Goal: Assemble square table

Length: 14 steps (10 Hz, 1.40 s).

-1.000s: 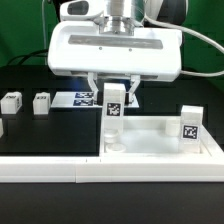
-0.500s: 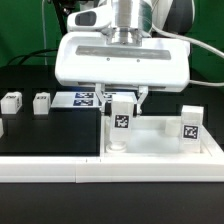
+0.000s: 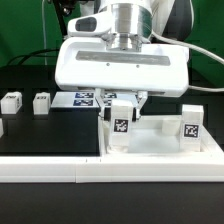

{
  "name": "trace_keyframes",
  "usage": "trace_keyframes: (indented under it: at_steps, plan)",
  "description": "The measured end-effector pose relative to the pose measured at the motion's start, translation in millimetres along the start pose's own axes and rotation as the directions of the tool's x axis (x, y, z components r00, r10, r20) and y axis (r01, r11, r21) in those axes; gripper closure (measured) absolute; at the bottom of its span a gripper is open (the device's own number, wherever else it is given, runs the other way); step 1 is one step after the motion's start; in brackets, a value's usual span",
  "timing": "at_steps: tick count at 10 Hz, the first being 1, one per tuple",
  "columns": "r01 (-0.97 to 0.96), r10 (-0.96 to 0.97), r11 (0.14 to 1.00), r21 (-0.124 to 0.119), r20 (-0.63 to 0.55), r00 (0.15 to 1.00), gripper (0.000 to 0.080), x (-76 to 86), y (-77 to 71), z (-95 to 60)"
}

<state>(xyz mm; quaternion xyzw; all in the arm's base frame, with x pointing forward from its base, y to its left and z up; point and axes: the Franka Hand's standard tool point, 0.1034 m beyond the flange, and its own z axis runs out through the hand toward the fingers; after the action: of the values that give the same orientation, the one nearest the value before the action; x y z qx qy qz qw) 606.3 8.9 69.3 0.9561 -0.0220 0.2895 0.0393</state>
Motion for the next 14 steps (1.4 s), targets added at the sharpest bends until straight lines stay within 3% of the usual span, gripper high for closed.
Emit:
trace_keyframes:
  at_steps: [3,4,5,6,11,12,14]
  plan:
    - [0.005,-0.005,1.000,0.001,0.017,1.000,0.0505,-2.4,-0.3,1.3]
    - [0.007,-0.007,1.000,0.001,0.017,1.000,0.0275,-2.5,-0.3,1.4]
    - [0.010,-0.010,1.000,0.001,0.018,1.000,0.0275,-2.7,-0.3,1.5]
    - [0.012,-0.012,1.000,0.001,0.018,1.000,0.0177,-2.8,-0.2,1.5]
    - [0.019,-0.019,1.000,0.001,0.019,1.000,0.0150,-3.1,-0.2,1.7]
    - [0.004,-0.004,1.000,0.001,0.045,0.999,0.0150,-4.1,-0.1,2.5]
    - [-0.086,0.080,0.996,0.017,0.216,0.973,0.0150,16.4,1.1,-8.8]
